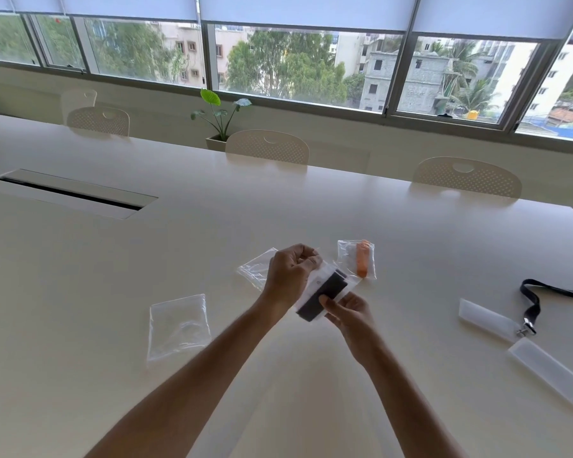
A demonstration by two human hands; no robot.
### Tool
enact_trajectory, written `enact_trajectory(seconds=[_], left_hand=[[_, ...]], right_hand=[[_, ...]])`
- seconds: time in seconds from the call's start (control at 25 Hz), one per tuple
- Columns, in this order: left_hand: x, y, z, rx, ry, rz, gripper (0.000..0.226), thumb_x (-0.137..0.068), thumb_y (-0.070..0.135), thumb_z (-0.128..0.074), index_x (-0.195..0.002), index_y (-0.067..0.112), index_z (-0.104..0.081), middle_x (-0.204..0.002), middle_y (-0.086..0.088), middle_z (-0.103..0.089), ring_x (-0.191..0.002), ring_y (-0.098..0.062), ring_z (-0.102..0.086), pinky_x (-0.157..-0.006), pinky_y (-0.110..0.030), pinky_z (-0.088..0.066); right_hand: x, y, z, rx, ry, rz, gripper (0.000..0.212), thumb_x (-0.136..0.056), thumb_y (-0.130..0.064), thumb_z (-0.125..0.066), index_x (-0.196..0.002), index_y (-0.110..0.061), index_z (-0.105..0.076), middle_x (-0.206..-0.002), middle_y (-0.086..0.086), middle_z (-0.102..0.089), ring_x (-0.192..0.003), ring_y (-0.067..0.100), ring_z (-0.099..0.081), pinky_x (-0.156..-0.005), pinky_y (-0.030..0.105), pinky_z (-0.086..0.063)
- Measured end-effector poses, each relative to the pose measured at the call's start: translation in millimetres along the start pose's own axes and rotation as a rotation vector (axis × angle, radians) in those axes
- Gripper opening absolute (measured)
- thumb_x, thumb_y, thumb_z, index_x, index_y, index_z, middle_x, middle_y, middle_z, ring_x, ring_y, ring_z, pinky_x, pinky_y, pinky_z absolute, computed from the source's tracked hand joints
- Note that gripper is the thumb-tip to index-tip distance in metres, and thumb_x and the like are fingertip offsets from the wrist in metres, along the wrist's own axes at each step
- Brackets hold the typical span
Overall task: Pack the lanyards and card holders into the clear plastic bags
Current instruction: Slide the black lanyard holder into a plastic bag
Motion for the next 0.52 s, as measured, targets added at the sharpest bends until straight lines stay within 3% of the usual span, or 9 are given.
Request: enact_trajectory(seconds=[0.08,0.16,0.28,0.4,0.52], left_hand=[[-4.6,-7.9,-11.9,-0.028,0.006,0.017,0.015,-0.090,0.029,-0.059,-0.087,0.018,-0.069,-0.081,0.006,-0.069,-0.076,-0.009,-0.062,-0.064,-0.019,-0.046],[-8.4,-24.5,-26.5,-0.114,-0.027,0.053,0.029,-0.093,0.036,-0.054,-0.105,0.013,-0.066,-0.100,-0.001,-0.070,-0.092,-0.015,-0.063,-0.069,-0.019,-0.045],[-7.8,-57.4,-48.2,-0.302,-0.107,0.091,0.039,-0.094,0.038,-0.050,-0.120,0.010,-0.059,-0.123,-0.007,-0.062,-0.114,-0.022,-0.056,-0.093,-0.031,-0.044],[-2.9,-83.9,-72.7,-0.576,-0.221,0.052,0.047,-0.095,0.042,-0.045,-0.131,0.013,-0.049,-0.138,-0.007,-0.050,-0.130,-0.023,-0.042,-0.110,-0.041,-0.026],[1.6,-98.2,-88.9,-0.832,-0.298,-0.034,0.059,-0.092,0.050,-0.041,-0.140,0.015,-0.038,-0.151,-0.005,-0.033,-0.141,-0.020,-0.021,-0.116,-0.045,-0.007]], right_hand=[[-0.1,0.4,18.0,-0.014,0.066,-0.015,0.036,-0.073,-0.018,-0.073,-0.106,-0.003,-0.068,-0.105,0.016,-0.073,-0.101,0.033,-0.068,-0.091,0.043,-0.053],[-0.2,-1.8,41.3,-0.008,0.145,-0.037,0.034,-0.076,-0.016,-0.069,-0.106,-0.001,-0.068,-0.103,0.016,-0.073,-0.096,0.031,-0.070,-0.086,0.043,-0.055],[-3.4,-8.0,80.6,0.002,0.258,-0.094,0.025,-0.084,-0.015,-0.064,-0.105,-0.003,-0.068,-0.095,0.014,-0.074,-0.082,0.025,-0.073,-0.069,0.037,-0.058],[-10.6,-19.9,122.1,0.046,0.359,-0.131,0.015,-0.091,-0.012,-0.059,-0.103,-0.010,-0.067,-0.093,0.011,-0.072,-0.074,0.020,-0.071,-0.056,0.029,-0.059],[-20.3,-31.3,158.8,0.164,0.437,-0.161,0.019,-0.092,-0.013,-0.058,-0.111,-0.011,-0.063,-0.096,0.009,-0.068,-0.075,0.017,-0.065,-0.055,0.026,-0.055]])
Point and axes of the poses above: each hand's wrist, its own x-axis away from the middle knuckle, its own z-axis out of the back of the hand, y = z × x, the point moved 9 cm from there along -x, towards the middle knuckle
